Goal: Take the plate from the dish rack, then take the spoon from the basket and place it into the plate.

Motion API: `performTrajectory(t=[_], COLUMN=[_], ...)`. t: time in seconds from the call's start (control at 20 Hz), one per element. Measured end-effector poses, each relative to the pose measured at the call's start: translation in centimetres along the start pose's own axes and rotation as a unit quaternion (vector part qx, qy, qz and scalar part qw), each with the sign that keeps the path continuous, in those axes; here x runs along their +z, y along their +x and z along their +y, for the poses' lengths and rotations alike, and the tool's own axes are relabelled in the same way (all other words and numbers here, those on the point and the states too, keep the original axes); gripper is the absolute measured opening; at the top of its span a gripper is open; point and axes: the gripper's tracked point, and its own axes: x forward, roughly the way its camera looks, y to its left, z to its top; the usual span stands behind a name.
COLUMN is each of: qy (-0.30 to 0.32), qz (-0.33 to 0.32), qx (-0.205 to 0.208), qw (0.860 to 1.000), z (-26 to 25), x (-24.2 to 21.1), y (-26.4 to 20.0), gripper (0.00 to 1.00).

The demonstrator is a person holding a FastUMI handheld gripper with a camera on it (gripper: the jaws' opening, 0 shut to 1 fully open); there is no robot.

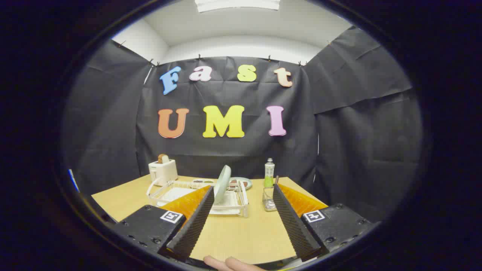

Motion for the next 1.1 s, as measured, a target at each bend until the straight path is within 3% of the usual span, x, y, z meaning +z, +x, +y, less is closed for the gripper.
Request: performTrajectory(t=[0.7,1.1], qy=[-0.016,-0.027], qz=[0.003,0.014], qx=[0.005,0.010], qw=[1.000,0.999], z=[-0.1,0.3], x=[-1.1,0.7], y=[-0.8,3.9], gripper=[1.00,1.00])
